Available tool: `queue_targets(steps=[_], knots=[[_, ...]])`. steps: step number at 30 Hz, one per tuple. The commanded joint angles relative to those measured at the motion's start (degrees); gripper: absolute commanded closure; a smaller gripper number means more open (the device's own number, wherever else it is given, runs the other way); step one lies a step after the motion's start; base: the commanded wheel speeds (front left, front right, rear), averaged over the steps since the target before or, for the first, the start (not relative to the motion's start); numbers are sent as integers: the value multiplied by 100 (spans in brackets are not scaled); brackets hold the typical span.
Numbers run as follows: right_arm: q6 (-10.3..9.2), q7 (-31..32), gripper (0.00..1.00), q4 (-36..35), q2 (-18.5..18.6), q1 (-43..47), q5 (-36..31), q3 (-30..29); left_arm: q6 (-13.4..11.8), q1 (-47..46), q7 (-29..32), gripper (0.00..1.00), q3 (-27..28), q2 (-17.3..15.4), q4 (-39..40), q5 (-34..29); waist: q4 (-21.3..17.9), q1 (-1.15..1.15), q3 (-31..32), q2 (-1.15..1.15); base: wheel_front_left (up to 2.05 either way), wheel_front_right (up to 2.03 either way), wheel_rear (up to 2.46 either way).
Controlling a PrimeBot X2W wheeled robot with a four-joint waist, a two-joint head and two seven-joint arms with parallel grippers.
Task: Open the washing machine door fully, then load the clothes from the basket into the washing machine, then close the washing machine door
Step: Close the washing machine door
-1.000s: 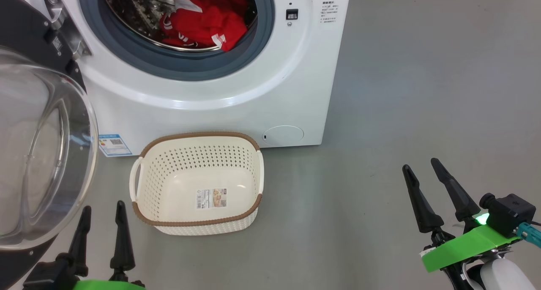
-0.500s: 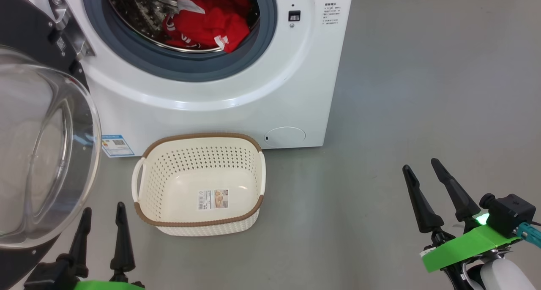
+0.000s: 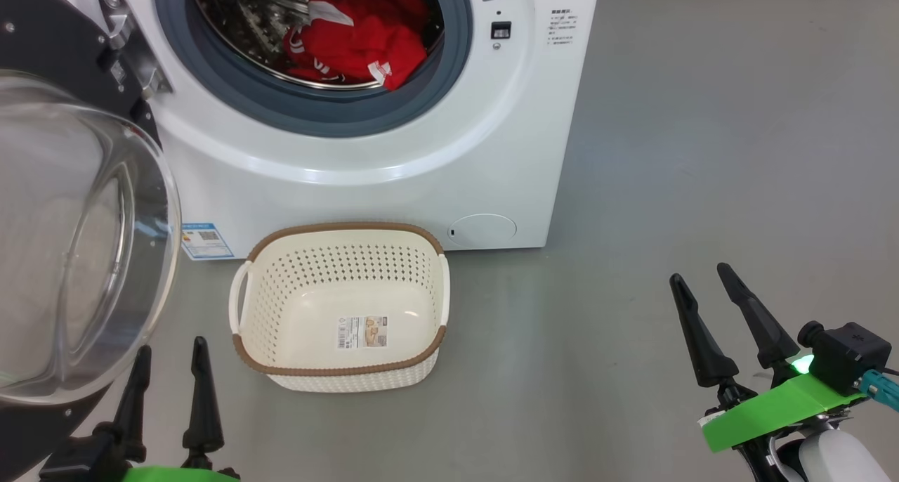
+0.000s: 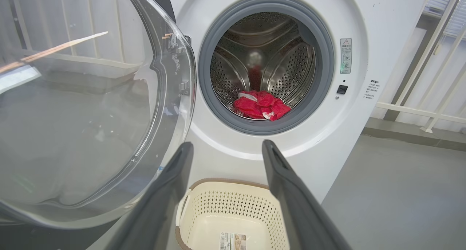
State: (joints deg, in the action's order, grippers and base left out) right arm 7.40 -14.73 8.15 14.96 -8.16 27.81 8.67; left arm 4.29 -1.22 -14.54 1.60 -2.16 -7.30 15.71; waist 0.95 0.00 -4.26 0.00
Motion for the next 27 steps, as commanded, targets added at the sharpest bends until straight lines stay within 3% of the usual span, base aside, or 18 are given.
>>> queue_targets(steps=[1,11,27], knots=[[9,-27,0,-130,78,19,9,96,-46,-90,-46,0,203,-72,109,-56,23,0,14,0,0,0,0],[9,-27,0,-138,53,51,-3,127,-116,-60,-46,0,232,-72,95,-109,316,0,65,0,0,0,0],[9,-27,0,-121,116,38,19,192,-430,-15,-46,0,243,-72,124,-11,1148,0,73,0,0,0,0]])
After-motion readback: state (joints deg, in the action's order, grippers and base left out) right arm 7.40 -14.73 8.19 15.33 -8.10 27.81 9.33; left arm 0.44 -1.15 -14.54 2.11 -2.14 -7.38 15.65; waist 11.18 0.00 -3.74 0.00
